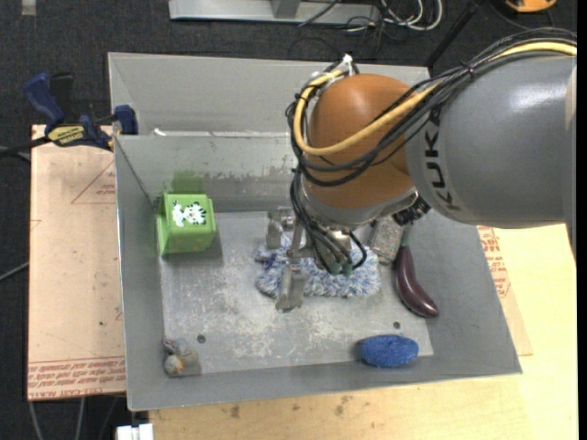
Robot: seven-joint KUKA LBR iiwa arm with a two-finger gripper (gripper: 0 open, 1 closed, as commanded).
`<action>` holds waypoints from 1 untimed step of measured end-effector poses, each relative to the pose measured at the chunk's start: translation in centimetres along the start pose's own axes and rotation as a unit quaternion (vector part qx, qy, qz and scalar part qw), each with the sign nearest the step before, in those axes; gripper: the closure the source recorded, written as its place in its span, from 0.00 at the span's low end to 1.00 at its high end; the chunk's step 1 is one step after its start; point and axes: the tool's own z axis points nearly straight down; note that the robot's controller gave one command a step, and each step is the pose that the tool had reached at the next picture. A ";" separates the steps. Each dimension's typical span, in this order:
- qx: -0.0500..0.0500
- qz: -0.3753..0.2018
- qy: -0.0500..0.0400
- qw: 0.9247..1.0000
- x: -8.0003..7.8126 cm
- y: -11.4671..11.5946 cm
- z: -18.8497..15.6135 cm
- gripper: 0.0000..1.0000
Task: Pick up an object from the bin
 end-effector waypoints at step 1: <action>-0.001 0.002 -0.004 1.000 -0.1 -0.1 -0.5 0.00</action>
Offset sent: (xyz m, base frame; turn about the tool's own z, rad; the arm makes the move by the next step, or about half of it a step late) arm 0.0342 -0.0514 -0.0575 0.0519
